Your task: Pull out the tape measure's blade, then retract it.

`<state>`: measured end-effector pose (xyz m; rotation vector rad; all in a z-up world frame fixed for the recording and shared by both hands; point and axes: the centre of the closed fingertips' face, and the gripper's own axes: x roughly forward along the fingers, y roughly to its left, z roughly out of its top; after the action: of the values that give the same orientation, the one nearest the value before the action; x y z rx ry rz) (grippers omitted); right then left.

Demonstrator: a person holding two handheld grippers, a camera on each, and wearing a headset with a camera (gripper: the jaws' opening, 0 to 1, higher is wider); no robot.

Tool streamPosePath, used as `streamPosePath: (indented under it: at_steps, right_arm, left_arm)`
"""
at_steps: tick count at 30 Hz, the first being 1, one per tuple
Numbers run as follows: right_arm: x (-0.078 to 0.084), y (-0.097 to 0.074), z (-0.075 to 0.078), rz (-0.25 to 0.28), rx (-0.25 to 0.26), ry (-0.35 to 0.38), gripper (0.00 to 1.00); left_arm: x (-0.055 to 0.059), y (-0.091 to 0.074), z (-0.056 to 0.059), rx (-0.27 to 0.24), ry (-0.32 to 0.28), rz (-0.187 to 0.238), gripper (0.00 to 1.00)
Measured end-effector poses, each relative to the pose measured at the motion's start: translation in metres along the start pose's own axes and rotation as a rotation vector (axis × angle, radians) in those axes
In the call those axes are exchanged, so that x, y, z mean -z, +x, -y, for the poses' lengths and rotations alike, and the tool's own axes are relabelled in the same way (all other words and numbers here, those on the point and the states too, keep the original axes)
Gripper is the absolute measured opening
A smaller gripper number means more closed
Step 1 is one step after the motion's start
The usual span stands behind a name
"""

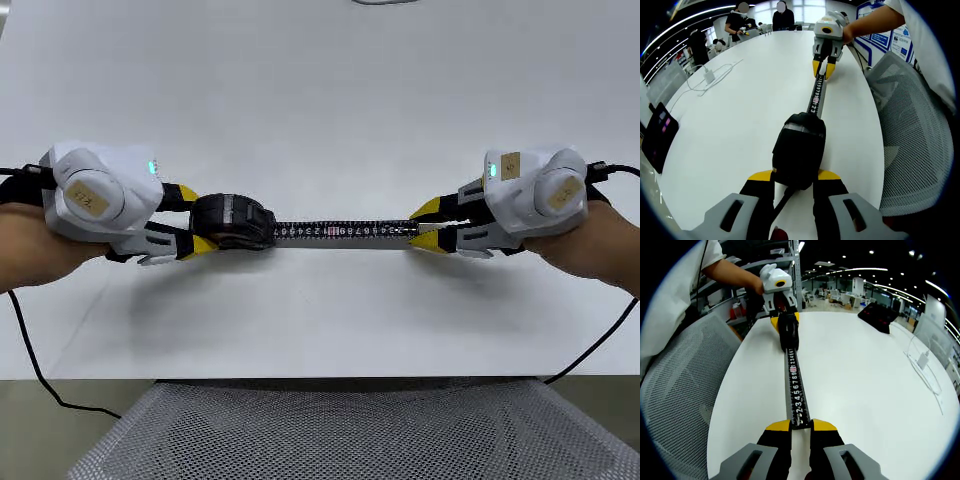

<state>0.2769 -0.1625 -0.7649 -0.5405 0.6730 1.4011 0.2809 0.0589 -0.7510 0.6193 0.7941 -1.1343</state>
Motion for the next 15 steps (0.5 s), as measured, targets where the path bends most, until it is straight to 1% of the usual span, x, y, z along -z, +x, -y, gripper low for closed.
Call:
streamPosePath:
  at_steps: [15]
  right_arm:
    - [0.0108, -0.0110, 0.0005, -0.023, 0.007, 0.005, 0.09]
  left_arm:
    - [-0.0007, -0.0002, -0.0001, 0.001, 0.001, -0.001, 0.24]
